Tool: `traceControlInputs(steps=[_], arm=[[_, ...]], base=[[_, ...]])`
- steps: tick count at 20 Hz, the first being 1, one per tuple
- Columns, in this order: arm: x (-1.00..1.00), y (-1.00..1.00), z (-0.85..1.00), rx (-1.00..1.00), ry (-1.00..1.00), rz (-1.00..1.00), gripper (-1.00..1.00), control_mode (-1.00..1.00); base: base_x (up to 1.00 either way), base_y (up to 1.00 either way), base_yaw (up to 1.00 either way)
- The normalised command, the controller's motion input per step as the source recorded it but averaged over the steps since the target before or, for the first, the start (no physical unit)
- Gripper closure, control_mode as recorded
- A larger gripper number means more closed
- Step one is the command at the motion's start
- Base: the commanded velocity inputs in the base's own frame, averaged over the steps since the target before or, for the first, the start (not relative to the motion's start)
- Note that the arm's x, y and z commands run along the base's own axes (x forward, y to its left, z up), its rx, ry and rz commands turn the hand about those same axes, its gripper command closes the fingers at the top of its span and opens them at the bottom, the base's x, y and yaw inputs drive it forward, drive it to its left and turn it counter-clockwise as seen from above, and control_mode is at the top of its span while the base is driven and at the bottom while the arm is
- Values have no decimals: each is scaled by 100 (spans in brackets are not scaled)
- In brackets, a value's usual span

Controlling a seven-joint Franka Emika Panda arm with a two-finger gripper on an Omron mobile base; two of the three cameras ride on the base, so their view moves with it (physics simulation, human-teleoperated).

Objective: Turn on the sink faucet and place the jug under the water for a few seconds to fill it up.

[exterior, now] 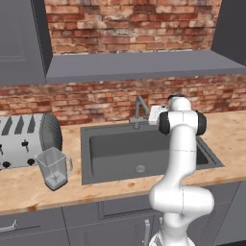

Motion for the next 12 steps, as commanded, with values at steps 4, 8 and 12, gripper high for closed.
traceControlInputs(steps=[4, 8, 12], arm=[[29, 11, 0, 0, 3, -4, 100, -100], [27, 4, 0, 0, 1, -13, 100, -100], [27, -8, 0, 1, 7, -17, 100, -100]], base=[[0, 0, 0], [0, 0, 0], [0, 0, 0]])
